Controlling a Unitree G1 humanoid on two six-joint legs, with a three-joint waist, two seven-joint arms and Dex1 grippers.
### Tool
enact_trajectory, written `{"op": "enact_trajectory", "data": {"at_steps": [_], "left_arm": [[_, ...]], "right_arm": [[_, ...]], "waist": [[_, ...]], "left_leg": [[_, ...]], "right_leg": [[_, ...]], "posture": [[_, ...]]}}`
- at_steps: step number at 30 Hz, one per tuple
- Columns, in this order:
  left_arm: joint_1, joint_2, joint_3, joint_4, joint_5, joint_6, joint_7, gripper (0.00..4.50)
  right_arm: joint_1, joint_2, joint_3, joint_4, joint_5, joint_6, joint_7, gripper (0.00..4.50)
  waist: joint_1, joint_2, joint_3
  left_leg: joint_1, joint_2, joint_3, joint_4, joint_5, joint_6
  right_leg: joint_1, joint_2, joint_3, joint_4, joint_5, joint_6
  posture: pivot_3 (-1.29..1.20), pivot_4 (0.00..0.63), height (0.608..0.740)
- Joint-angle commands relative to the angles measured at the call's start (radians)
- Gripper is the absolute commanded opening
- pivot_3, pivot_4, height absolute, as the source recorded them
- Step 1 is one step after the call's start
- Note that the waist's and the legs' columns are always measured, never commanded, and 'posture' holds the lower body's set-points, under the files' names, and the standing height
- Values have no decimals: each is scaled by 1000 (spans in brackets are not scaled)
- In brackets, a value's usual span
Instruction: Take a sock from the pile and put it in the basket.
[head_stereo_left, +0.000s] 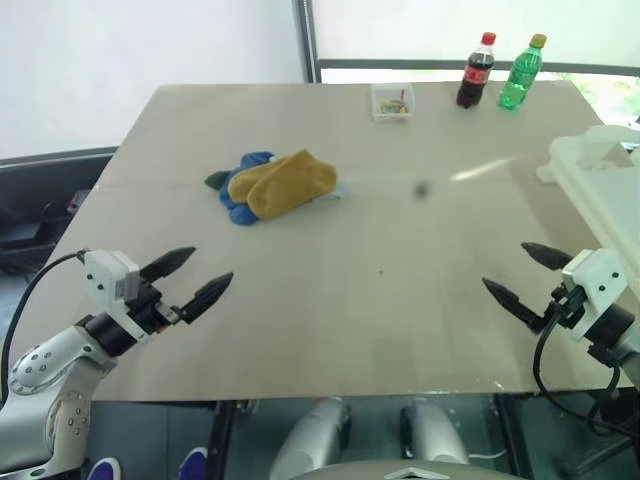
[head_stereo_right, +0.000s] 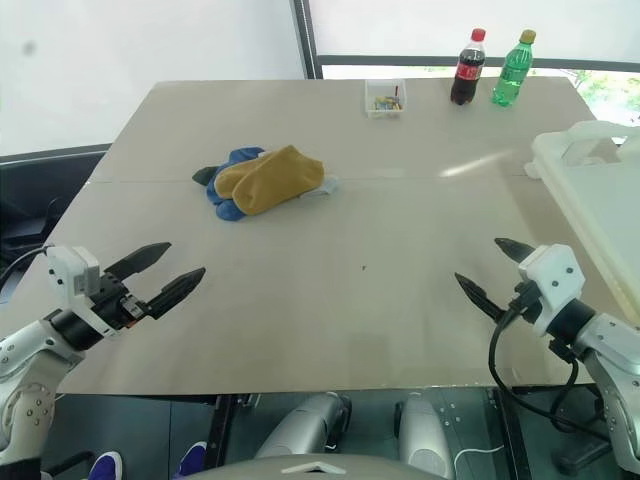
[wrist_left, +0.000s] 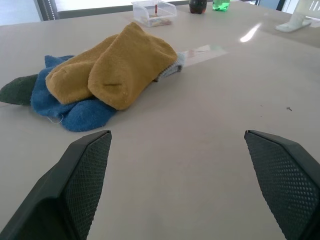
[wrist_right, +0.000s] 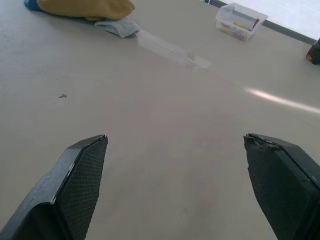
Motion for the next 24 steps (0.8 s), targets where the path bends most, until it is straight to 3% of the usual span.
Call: {"op": "enact_trajectory", "data": {"at_steps": [1, 12, 19, 24], "left_arm": [[-16, 0, -8, -6, -2, -15, -3, 4500], [-41, -29, -40, -21, 0, -13, 24, 4500], [-46, -53, -72, -50, 26, -26, 65, 4500], [-59, -84, -58, -58, -44, -26, 47, 4500]], "right_arm": [[-6, -1, -16, -44, 10, -11, -3, 4472], [-128, -4, 105, -41, -45, 10, -21, 4472], [-283, 30, 250, 39, -112, -44, -8, 4472], [-470, 114, 397, 218, -187, -125, 19, 4472]], "waist": [[0, 0, 0], [-5, 0, 0], [-2, -1, 0], [-20, -1, 0]], "left_leg": [[0, 0, 0, 0, 0, 0], [0, 0, 1, 0, 1, -1], [0, 0, 0, 0, 1, -1], [0, 1, 2, 0, 1, -1]], "right_leg": [[0, 0, 0, 0, 0, 0], [0, 0, 0, 0, 0, 0], [0, 0, 0, -1, 0, 0], [0, 1, -1, -1, 2, 0]], "posture": [[0, 150, 740], [0, 150, 740], [0, 150, 740], [0, 150, 740]]}}
